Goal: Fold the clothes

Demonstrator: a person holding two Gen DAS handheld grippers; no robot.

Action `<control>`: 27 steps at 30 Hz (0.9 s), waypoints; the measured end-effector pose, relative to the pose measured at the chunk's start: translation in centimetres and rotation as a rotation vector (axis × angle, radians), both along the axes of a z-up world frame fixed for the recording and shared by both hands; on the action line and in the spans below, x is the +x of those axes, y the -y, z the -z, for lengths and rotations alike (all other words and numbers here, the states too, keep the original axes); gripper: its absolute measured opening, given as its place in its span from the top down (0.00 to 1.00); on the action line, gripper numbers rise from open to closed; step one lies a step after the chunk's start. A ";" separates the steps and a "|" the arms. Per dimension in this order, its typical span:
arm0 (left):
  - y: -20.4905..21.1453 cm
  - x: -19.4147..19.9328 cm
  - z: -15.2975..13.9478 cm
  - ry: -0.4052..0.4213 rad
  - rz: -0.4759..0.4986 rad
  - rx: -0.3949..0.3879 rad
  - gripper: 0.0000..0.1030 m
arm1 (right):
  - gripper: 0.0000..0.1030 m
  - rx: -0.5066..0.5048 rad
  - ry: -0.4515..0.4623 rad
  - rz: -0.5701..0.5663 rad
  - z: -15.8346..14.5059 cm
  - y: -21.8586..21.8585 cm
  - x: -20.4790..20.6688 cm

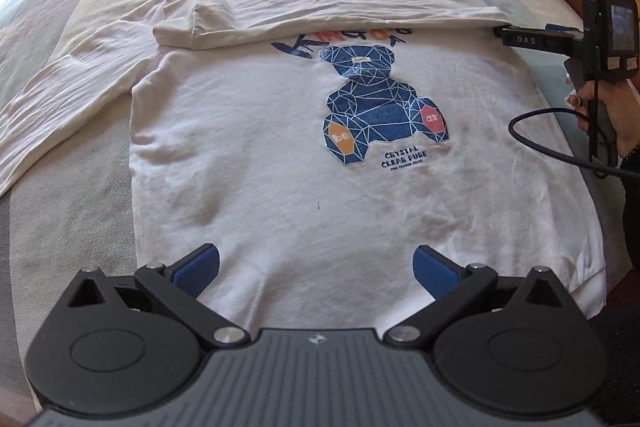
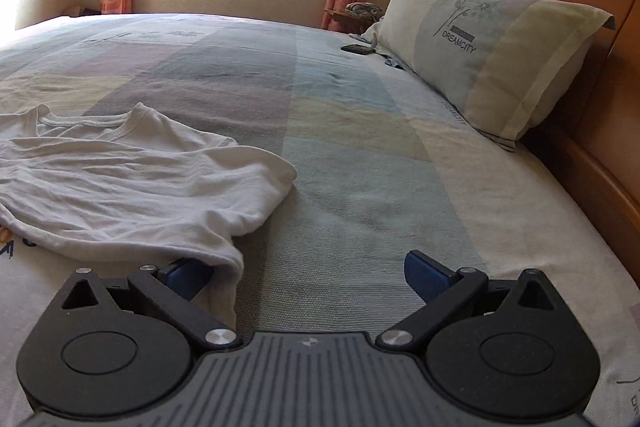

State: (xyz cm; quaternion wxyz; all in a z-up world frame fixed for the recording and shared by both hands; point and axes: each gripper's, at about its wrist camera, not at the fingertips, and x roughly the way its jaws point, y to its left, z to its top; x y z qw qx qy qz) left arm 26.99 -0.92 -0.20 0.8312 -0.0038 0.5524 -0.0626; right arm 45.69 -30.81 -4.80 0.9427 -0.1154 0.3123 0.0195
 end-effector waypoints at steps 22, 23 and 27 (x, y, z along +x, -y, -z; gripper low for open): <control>-1.8 0.3 -0.2 0.018 -0.091 0.019 0.01 | 0.00 0.347 -0.102 -0.323 -1.2 -3.5 0.6; -2.1 0.1 -0.2 0.015 -0.105 0.017 0.01 | 0.00 0.323 -0.113 -0.309 -0.7 -3.1 0.4; -2.7 -0.2 -0.3 0.021 -0.136 0.016 0.01 | 0.00 0.319 -0.169 -0.275 -1.2 -1.3 0.1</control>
